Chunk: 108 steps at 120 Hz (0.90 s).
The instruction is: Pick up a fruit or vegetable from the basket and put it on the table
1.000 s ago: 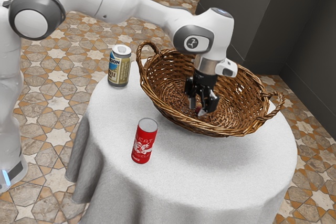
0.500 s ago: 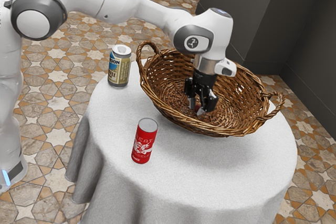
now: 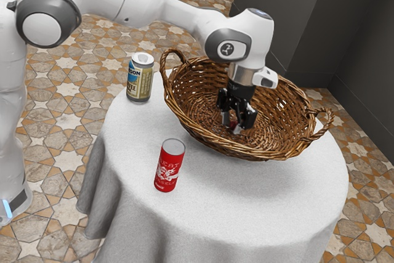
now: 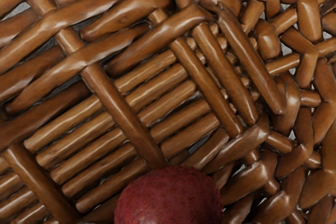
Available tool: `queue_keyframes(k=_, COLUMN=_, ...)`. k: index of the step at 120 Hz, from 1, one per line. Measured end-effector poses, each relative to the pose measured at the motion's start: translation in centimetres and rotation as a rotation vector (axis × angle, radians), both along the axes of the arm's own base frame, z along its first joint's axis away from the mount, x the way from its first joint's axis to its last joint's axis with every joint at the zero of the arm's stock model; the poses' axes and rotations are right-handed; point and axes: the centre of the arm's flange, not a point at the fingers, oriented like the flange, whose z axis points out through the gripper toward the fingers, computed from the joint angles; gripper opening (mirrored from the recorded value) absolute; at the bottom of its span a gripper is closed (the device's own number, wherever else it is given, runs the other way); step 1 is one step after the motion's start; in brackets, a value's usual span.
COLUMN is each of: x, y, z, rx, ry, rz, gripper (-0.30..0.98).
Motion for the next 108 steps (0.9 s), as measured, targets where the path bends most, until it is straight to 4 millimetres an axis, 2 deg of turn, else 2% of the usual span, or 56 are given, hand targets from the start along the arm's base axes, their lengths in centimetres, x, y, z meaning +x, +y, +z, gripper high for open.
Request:
queue_keyframes(k=16, x=0.2, y=0.4, z=0.5, rx=0.002, ry=-0.012, rz=-0.003, gripper=0.40)
queue_keyframes(k=30, x=0.4, y=0.6, z=0.2, rx=0.001, ry=-0.007, rz=-0.007, gripper=0.38)
queue_keyframes(k=62, x=0.4, y=0.6, z=0.1, rx=-0.005, ry=-0.007, rz=-0.013, gripper=0.21)
queue_keyframes(k=78, x=0.4, y=0.9, z=0.2, rx=-0.012, ry=-0.008, rz=-0.004, gripper=0.19)
queue_keyframes(k=94, x=0.4, y=1.2, z=3.0, rx=-0.014, ry=-0.057, rz=0.003, gripper=0.19)
queue_keyframes(k=108, x=-1.4, y=1.7, z=7.5, rx=0.004, ry=-0.102, rz=0.007, gripper=0.18)
